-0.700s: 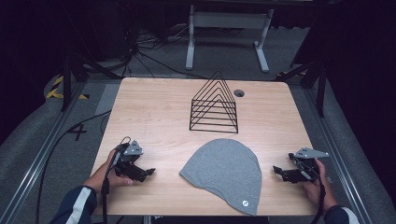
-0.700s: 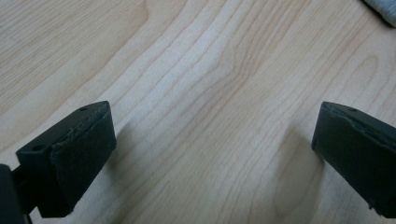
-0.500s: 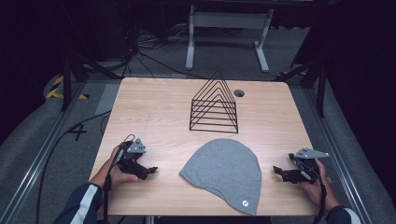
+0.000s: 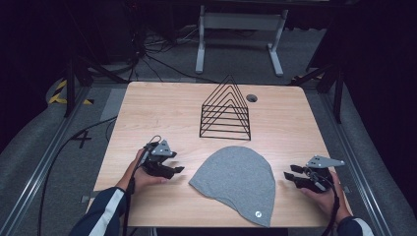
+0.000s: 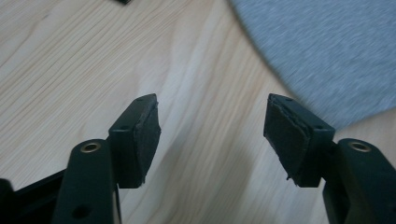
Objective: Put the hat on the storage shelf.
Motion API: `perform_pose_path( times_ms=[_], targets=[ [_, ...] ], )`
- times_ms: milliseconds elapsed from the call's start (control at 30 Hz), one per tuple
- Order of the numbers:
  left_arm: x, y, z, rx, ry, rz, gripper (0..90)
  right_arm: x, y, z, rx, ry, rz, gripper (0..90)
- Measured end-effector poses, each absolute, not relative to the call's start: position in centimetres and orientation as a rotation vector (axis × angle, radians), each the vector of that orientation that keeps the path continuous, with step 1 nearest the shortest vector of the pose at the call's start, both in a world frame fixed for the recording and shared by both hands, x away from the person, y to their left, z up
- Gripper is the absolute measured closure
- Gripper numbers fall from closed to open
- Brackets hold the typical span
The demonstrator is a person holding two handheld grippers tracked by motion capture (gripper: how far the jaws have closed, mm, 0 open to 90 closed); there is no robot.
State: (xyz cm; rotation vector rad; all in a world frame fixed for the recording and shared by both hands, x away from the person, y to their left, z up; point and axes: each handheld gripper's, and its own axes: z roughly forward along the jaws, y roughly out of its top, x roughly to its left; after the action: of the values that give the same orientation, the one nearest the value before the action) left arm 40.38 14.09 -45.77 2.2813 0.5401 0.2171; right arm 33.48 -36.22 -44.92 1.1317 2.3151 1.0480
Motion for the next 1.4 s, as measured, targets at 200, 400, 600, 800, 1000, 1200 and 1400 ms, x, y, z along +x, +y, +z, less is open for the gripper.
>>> perform_pose_path(
  times_ms=[200, 400, 600, 800, 1000, 1200, 1400],
  targets=[
    [41.1, 11.0, -45.0, 2.266, 0.475, 0.202, 43.3, 32.4, -31.7, -44.2, 0.961, 2.405, 1.072, 73.2],
    [41.2, 7.6, -45.2, 2.299, 0.378, 0.175, 46.4, 31.2, -28.8, -44.9, 0.883, 2.504, 1.056, 77.1],
    [40.4, 7.0, -46.2, 2.37, 0.346, 0.154, 49.3, 31.5, -28.9, -45.7, 0.926, 2.508, 1.006, 74.0],
    [39.2, 7.4, -46.6, 2.368, 0.377, 0.126, 51.3, 31.6, -28.8, -45.7, 0.918, 2.495, 0.971, 72.9],
    [37.4, 8.2, -46.7, 2.359, 0.405, 0.131, 51.4, 33.1, -28.7, -45.8, 0.936, 2.479, 0.971, 72.9],
    [36.0, 9.0, -46.8, 2.353, 0.441, 0.149, 51.5, 35.0, -28.1, -45.7, 0.938, 2.469, 0.958, 73.0],
    [34.3, 9.6, -46.7, 2.356, 0.472, 0.15, 51.8, 35.5, -27.5, -45.7, 0.913, 2.478, 0.946, 72.6]
  ],
)
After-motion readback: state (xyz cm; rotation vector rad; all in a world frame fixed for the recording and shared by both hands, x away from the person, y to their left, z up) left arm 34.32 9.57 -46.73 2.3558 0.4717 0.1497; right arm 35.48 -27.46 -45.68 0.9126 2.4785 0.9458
